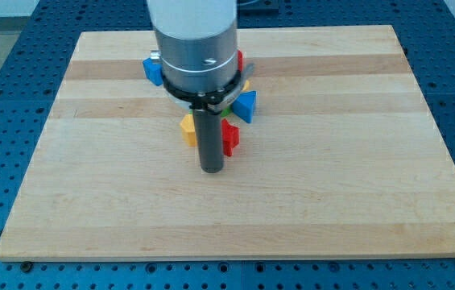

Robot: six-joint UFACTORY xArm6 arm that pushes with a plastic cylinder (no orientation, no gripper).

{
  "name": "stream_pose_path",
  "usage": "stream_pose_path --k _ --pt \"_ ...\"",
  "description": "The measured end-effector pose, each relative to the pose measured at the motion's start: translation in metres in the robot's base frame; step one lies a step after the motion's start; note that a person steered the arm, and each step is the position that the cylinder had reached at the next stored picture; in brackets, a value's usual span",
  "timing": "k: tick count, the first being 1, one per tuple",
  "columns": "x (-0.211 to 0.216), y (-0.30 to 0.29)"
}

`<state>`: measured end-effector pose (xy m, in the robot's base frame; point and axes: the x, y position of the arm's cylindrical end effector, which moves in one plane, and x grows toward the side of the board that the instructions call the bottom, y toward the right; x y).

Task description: Move yellow hexagon on bottom left to red star

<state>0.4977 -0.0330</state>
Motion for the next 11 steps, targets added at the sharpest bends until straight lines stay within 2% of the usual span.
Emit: stream_pose_path --k 2,3,4,5,6,10,11 --pt "-0.056 0.005" --pt "-0.049 0.006" --pt "-0.016 -0.026" --pt "-0.024 -0.1" --pt "-0.051 -0.104" --pt "-0.055 -0.037" --pt "-0.064 -0.071"
